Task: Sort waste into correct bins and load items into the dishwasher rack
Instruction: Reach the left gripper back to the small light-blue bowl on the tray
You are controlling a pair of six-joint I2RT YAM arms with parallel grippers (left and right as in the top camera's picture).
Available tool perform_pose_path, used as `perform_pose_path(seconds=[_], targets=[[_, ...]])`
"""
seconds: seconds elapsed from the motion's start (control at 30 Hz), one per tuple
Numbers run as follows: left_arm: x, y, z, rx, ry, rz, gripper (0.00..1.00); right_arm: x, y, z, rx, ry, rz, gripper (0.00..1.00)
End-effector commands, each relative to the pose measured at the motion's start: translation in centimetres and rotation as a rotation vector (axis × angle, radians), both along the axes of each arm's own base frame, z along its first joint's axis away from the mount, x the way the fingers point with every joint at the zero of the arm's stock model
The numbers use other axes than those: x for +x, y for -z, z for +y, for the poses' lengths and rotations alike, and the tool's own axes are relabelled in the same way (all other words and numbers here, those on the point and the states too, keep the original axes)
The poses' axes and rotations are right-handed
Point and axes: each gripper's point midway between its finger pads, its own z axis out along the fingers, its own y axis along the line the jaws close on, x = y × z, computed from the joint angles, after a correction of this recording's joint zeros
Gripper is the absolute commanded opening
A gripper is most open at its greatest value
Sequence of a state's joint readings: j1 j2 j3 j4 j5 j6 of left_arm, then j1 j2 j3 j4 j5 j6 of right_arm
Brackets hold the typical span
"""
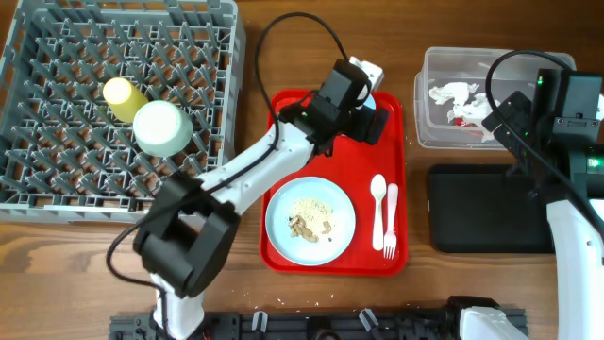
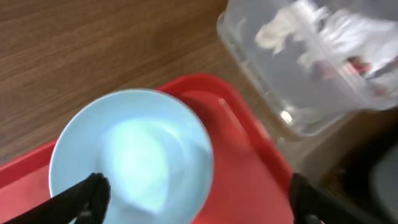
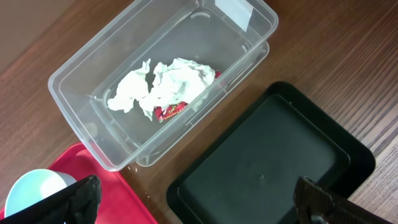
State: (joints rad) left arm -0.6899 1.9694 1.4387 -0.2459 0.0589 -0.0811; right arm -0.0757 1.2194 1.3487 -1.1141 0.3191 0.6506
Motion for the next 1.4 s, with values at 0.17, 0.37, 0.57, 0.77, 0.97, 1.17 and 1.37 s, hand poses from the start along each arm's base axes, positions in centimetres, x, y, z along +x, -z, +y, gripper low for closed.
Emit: perform_pose_path(seconds=[0.17, 0.37, 0.57, 0.77, 0.97, 1.17, 1.37], targets=[[-1.1, 5.9, 1.1, 0.127, 0.04, 0.102, 0.78, 0.0, 0.0, -0.4, -0.014, 0.018, 0.001, 1.0], [-3.5, 7.9, 3.1, 0.221, 0.042, 0.222, 0.74, 0.0, 0.0, -0.4, -0.014, 0.017, 0.001, 1.0], [-5.0, 7.8, 4.2, 0.256, 0.04, 0.28, 0.56, 0.0, 0.0, -0.4, -0.014, 0.018, 0.001, 1.0], [-5.7, 4.4, 3.6, 0.19, 0.073, 0.266, 0.62, 0.0, 0.0, -0.4, -0.014, 0.017, 0.001, 1.0], [-5.4, 5.7, 3.3, 0.195, 0.075, 0.27, 0.61, 0.0, 0.0, -0.4, -0.014, 0.018, 0.001, 1.0], [-5.2, 7.8, 3.2, 0.209, 0.074, 0.29, 0.61, 0.0, 0.0, -0.4, -0.014, 0.017, 0.001, 1.0], [-5.1, 8.0, 3.0, 0.207, 0.074, 0.287, 0.59, 0.0, 0.0, -0.4, -0.014, 0.017, 0.001, 1.0]])
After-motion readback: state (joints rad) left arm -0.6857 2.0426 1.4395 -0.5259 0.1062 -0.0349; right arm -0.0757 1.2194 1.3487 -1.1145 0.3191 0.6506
